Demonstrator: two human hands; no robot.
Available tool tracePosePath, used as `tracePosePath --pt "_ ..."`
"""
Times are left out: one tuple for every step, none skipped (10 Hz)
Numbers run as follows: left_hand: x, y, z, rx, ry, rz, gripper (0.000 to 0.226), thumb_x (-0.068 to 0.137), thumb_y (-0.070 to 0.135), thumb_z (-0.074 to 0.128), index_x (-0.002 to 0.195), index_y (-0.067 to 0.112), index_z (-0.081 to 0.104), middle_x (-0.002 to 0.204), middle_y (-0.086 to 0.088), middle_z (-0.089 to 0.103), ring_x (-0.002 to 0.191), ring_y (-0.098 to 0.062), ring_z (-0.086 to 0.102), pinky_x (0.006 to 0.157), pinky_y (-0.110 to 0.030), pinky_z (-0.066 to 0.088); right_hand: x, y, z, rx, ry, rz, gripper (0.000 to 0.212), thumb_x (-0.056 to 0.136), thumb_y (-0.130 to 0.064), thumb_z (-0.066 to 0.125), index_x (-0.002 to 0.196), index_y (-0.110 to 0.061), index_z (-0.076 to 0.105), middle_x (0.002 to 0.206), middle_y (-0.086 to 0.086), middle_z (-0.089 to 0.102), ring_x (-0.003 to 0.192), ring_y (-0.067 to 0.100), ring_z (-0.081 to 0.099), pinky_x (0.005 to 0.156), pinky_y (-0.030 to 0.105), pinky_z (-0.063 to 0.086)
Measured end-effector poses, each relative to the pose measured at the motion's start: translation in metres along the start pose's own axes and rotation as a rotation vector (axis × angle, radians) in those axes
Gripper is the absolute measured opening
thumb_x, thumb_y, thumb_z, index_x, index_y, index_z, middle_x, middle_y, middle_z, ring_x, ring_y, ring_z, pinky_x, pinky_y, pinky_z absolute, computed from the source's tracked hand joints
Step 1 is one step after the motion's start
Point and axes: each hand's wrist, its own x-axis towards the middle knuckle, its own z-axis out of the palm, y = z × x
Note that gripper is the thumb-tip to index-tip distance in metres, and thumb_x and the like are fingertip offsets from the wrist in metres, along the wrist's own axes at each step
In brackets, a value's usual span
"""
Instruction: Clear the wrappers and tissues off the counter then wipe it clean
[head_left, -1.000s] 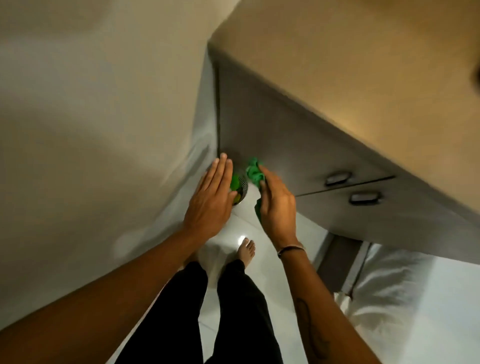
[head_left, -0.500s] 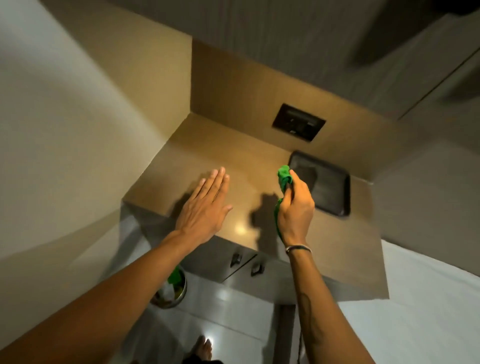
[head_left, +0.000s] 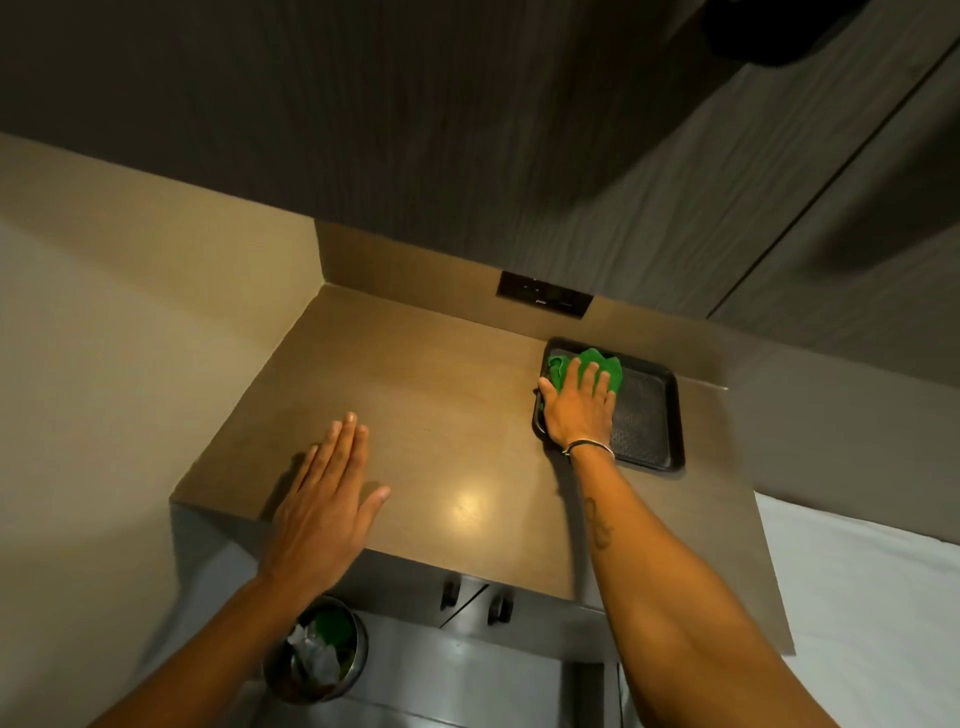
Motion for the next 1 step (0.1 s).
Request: tracePosePath --pt "0.0036 -0.0086 -0.0041 0.018 -0.022 -0.020 0.093 0.094 0.072 0.002 0.165 0.012 -0.004 0.175 -0.009 -0.010 0.162 -0.024 -0.008 0.131 -0.042 0.001 -0.0155 -0.0129 0.0031 -0.078 0.146 -0.100 0.078 0.109 -0.059 0.026 0.167 -0.010 0.010 0.176 0.020 0.008 0.165 0.037 0.003 0.133 0.056 0.009"
